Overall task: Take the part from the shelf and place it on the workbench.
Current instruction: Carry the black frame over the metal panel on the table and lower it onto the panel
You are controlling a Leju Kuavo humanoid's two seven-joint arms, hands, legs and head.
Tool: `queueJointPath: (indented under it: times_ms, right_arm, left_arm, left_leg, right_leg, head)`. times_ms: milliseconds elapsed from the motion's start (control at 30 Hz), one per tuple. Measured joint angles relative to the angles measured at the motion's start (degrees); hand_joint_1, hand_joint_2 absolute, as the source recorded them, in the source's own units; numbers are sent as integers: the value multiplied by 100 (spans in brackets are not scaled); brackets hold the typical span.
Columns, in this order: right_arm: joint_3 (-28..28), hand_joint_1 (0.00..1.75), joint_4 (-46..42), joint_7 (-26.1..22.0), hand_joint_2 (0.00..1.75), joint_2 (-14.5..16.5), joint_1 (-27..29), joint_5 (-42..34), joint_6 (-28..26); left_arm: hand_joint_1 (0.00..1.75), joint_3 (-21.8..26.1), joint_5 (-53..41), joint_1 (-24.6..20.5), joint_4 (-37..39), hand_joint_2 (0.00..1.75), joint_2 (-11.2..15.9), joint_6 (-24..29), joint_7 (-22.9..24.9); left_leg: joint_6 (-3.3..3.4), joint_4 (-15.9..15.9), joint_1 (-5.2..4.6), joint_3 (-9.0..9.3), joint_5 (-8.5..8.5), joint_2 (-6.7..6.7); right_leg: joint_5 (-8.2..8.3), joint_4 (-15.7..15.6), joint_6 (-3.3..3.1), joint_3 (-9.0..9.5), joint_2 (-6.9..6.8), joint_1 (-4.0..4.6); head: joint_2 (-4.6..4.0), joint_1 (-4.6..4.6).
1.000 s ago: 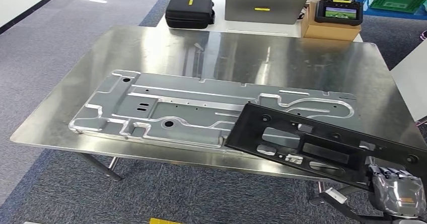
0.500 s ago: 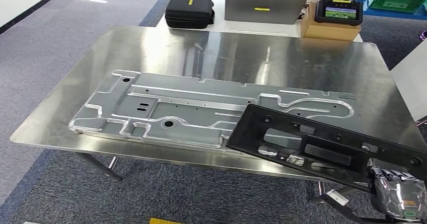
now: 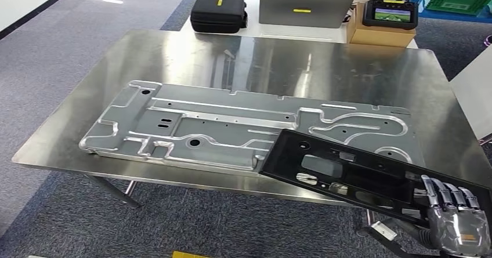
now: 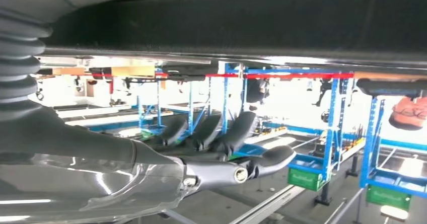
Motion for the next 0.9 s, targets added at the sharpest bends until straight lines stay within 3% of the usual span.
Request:
queueJointPath:
  times_ms: [900]
  right_arm:
    - [8,0,-255,-174,0,60,85,-96,-25]
  left_arm:
    - [0,9,2,-7,0,0,24,-97,67]
  left_leg:
    - [0,0,0,0,0,0]
  right_leg:
    - [0,0,0,0,0,0]
  head:
    - [0,0]
